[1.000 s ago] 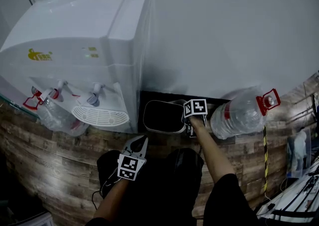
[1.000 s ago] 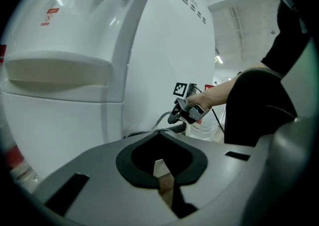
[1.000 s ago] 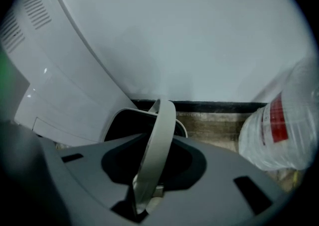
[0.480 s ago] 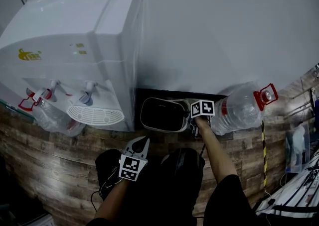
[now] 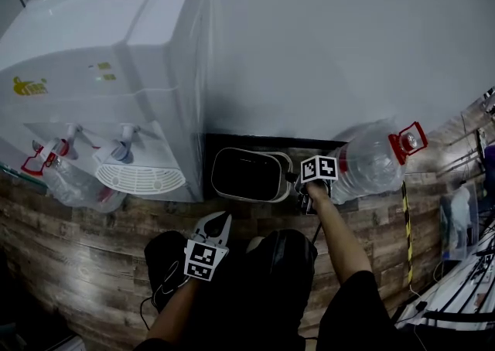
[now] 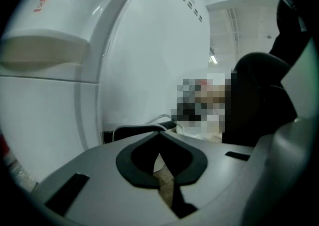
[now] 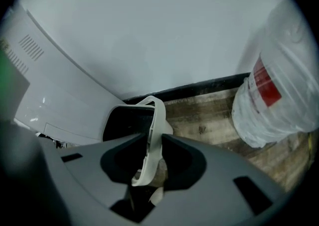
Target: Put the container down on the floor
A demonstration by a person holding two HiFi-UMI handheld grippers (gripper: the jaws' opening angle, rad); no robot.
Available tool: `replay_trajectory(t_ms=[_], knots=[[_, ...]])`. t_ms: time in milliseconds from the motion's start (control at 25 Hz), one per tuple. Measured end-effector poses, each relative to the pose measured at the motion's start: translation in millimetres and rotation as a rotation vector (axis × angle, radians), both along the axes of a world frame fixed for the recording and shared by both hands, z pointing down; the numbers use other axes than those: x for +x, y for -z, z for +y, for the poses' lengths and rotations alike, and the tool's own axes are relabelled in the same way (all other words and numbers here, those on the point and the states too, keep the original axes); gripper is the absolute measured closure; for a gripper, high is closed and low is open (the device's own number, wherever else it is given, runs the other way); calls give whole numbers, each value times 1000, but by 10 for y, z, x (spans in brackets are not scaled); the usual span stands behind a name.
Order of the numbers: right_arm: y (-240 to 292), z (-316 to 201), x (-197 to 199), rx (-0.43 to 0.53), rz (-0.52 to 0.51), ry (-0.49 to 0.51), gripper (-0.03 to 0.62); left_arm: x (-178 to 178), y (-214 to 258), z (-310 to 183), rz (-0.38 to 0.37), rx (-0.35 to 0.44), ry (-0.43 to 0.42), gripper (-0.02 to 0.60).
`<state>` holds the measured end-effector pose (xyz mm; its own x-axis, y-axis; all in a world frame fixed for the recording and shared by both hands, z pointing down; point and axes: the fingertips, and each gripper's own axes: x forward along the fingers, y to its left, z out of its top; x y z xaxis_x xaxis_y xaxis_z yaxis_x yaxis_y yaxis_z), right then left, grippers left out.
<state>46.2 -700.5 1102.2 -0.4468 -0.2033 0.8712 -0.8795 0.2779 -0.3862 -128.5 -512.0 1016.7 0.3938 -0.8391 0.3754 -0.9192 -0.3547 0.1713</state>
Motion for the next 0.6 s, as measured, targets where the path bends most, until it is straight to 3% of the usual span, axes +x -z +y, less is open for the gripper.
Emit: replay_trajectory(t_ms=[600], knots=[[-866,-40,291,-28,-33,-190,507,-142,-170,-19,-10,-41,35,568]])
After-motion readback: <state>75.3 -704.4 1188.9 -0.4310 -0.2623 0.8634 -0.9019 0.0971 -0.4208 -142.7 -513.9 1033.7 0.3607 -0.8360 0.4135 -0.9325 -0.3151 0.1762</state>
